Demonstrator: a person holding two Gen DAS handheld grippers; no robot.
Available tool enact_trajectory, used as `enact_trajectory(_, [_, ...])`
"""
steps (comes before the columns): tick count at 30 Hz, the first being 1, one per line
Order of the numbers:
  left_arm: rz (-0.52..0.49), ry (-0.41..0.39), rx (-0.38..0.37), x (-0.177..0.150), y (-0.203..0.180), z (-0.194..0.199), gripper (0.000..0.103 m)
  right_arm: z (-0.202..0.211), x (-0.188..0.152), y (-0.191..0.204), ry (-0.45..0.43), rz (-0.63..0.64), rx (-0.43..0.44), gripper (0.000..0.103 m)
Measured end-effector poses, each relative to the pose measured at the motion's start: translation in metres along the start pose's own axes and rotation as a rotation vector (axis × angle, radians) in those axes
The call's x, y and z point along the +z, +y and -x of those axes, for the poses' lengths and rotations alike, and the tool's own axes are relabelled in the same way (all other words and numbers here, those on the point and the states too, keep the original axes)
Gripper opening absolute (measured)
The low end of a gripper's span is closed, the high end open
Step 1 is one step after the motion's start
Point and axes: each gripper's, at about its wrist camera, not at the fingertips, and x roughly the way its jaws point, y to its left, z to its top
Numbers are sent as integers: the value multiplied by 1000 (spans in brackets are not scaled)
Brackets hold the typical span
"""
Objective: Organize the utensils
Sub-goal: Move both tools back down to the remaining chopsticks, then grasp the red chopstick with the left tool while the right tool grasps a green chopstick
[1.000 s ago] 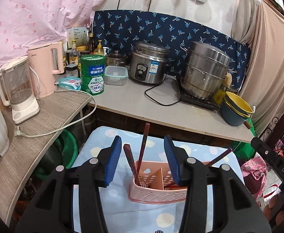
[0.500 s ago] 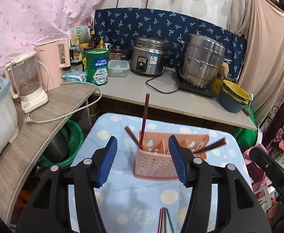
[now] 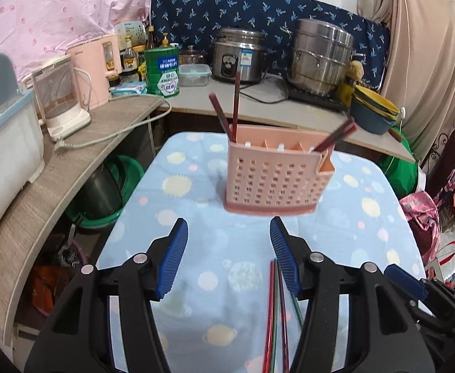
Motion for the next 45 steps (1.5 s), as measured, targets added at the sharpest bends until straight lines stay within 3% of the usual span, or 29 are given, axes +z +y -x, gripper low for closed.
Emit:
enact_trajectory(18, [-45,160,-6,-85,-7,-2,52,-6,-93,-4,166,-11,-22,27])
enact_trajectory(37, [-55,291,-24,-139,-6,-13,52,-26,-140,4,282,34,-47,27])
enact_trajectory(41, [-62,318,-38,-148,-8,-15,52,-29,-144,5,288,49,-72,22])
enact_trajectory(45, [-62,344,-59,-157,-9,-15,52,-31,-148,2,301,51,-96,9])
